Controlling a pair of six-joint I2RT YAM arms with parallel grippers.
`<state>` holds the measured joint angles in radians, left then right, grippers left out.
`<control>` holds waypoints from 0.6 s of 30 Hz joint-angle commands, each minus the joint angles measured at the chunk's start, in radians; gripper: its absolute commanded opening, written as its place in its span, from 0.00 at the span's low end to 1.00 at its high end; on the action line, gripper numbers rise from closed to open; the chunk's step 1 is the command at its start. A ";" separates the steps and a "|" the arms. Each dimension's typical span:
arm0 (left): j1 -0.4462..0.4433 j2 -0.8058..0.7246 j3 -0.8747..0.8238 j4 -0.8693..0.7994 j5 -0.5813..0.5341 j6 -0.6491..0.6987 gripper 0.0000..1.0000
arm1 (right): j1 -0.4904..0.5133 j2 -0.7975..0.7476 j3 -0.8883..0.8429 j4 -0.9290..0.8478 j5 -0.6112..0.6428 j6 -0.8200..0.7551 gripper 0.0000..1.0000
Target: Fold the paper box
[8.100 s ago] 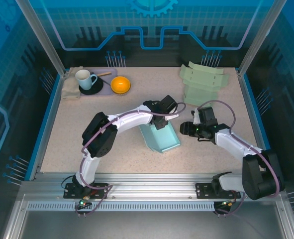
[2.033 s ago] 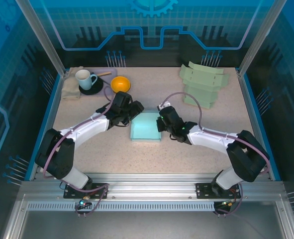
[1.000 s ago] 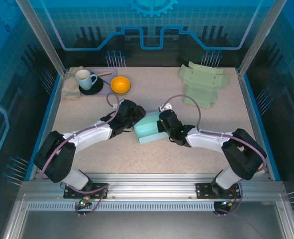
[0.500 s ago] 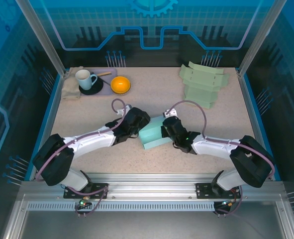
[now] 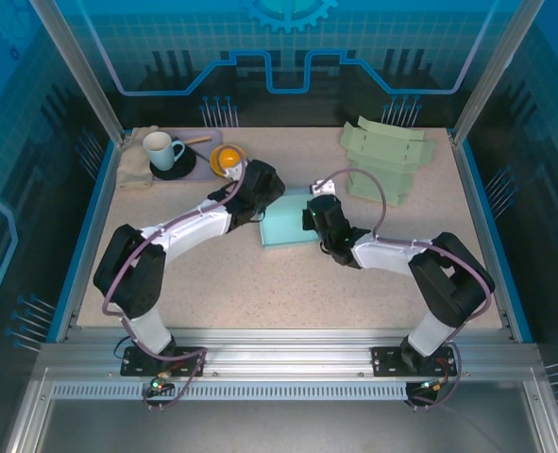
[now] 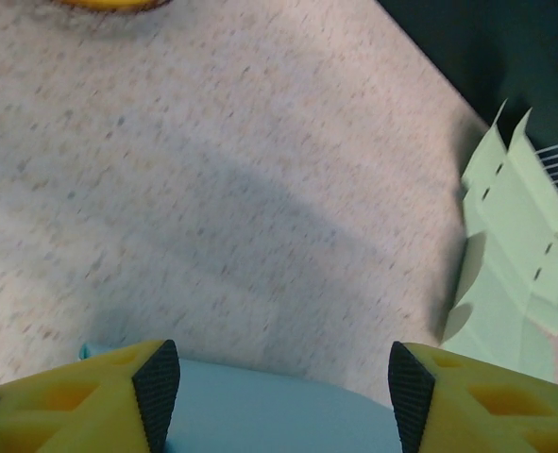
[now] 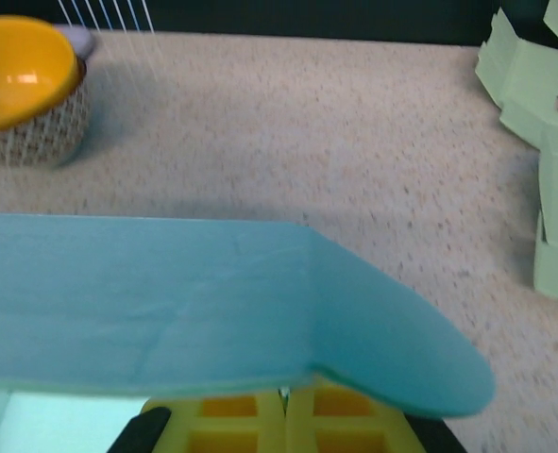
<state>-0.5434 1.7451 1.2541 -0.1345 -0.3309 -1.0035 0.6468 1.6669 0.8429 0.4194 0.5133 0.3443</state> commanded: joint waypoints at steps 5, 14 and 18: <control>0.031 0.076 0.115 0.040 0.141 0.059 0.71 | -0.051 0.110 0.116 0.160 -0.119 -0.111 0.00; 0.090 0.114 0.139 -0.111 0.176 0.021 0.82 | -0.068 0.154 0.091 0.206 -0.099 -0.137 0.00; 0.145 0.091 0.164 -0.192 0.221 0.021 0.90 | -0.076 0.141 0.067 0.202 -0.105 -0.148 0.00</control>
<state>-0.4347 1.8469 1.3716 -0.2417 -0.1612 -0.9684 0.5816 1.8202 0.9268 0.5575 0.4286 0.2153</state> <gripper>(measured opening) 0.882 0.044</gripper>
